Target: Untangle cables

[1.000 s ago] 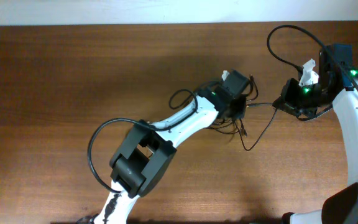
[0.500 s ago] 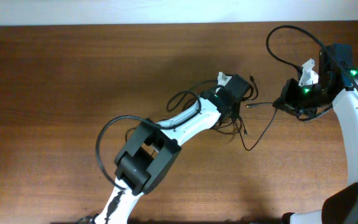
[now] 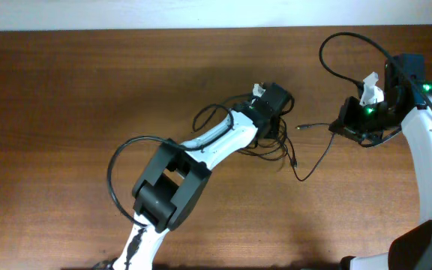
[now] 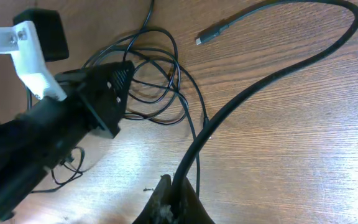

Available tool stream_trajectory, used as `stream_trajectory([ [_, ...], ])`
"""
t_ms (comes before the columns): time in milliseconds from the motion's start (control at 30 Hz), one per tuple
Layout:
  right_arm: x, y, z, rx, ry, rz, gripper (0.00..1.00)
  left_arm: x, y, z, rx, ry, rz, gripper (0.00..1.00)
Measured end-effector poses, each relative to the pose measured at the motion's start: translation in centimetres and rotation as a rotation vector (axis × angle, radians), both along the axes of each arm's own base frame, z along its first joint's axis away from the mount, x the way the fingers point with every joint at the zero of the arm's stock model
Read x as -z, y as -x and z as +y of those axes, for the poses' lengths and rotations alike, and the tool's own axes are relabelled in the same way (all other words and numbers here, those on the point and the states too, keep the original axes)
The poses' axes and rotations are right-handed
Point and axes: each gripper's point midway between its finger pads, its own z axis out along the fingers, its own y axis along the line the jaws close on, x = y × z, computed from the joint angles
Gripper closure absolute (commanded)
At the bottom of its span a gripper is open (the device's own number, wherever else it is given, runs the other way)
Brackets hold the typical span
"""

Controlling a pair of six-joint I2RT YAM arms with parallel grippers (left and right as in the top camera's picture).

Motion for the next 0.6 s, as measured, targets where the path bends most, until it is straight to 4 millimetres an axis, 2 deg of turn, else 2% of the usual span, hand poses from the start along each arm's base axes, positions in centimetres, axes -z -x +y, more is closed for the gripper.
stream_trajectory([
  [67,0.0,0.0,0.0,-0.001,0.000,0.000,0.96,-0.3,0.8,-0.6,0.052,0.019,0.027,0.60],
  [233,0.0,0.0,0.0,-0.001,0.000,0.000,0.96,0.6,2.8,0.5,0.167,-0.061,0.099,0.58],
  [433,0.0,0.1,0.0,-0.001,-0.001,0.003,0.96,0.6,2.9,0.5,0.197,-0.073,0.095,0.53],
  [600,0.0,0.1,0.0,-0.001,-0.001,0.003,0.96,0.5,2.7,0.4,0.198,-0.067,0.085,0.59],
])
